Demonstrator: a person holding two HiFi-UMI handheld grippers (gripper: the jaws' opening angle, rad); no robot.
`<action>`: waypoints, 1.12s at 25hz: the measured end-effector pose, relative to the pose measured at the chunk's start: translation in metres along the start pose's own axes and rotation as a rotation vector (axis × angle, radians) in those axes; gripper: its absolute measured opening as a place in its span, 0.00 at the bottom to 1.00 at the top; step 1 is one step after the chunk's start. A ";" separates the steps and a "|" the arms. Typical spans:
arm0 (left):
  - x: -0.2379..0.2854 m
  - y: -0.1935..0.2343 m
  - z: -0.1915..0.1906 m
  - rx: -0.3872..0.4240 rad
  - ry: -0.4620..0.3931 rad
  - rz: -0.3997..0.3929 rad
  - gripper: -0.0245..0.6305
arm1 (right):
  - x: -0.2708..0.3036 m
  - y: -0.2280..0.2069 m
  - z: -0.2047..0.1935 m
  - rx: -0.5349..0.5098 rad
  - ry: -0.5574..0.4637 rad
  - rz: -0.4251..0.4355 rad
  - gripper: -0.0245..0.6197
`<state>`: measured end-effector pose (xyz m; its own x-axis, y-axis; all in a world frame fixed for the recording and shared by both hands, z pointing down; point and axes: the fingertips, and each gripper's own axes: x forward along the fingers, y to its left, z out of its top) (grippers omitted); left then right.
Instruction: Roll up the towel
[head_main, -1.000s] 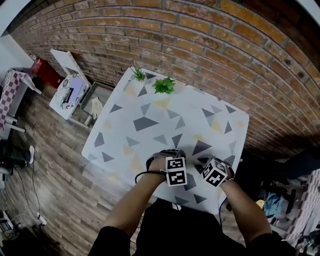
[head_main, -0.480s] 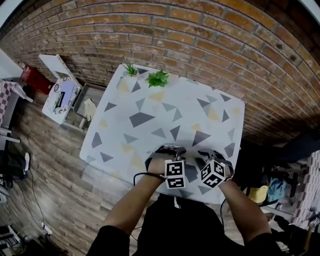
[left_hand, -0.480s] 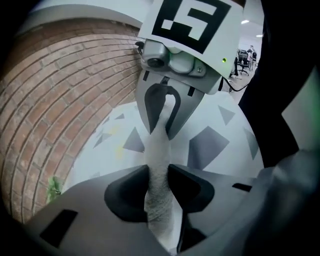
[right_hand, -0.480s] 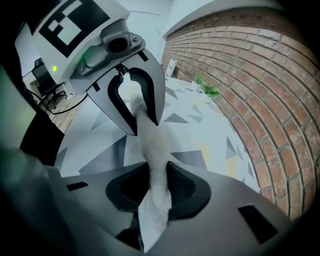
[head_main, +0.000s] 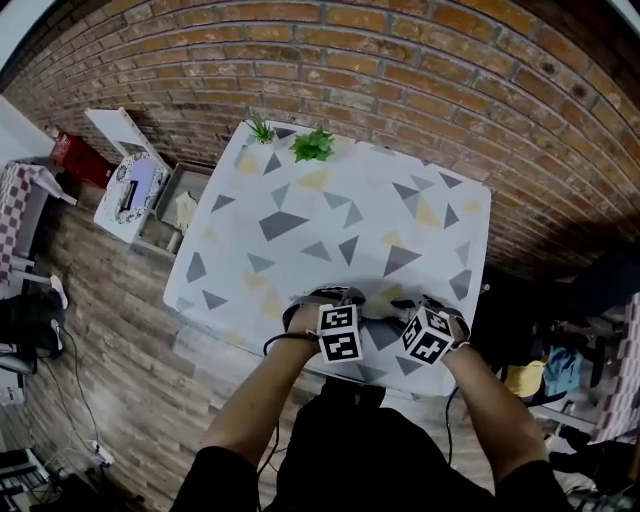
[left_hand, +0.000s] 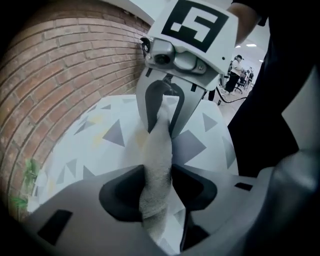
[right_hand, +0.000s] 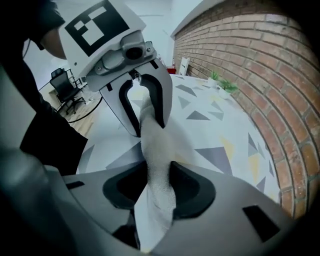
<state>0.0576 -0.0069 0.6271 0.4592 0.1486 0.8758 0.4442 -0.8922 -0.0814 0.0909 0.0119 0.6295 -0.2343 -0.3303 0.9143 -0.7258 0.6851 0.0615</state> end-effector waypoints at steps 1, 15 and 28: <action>-0.002 0.000 0.000 0.000 0.009 0.007 0.34 | -0.005 0.001 0.003 -0.009 -0.017 -0.009 0.31; -0.095 -0.035 0.018 -0.438 -0.174 0.347 0.34 | -0.108 0.018 -0.024 0.385 -0.451 -0.087 0.29; -0.149 -0.074 0.064 -0.564 -0.325 0.386 0.10 | -0.160 0.049 -0.027 0.568 -0.644 -0.088 0.21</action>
<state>0.0056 0.0649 0.4721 0.7449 -0.1786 0.6429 -0.2151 -0.9763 -0.0221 0.1099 0.1161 0.4972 -0.3584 -0.7884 0.4999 -0.9317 0.2680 -0.2452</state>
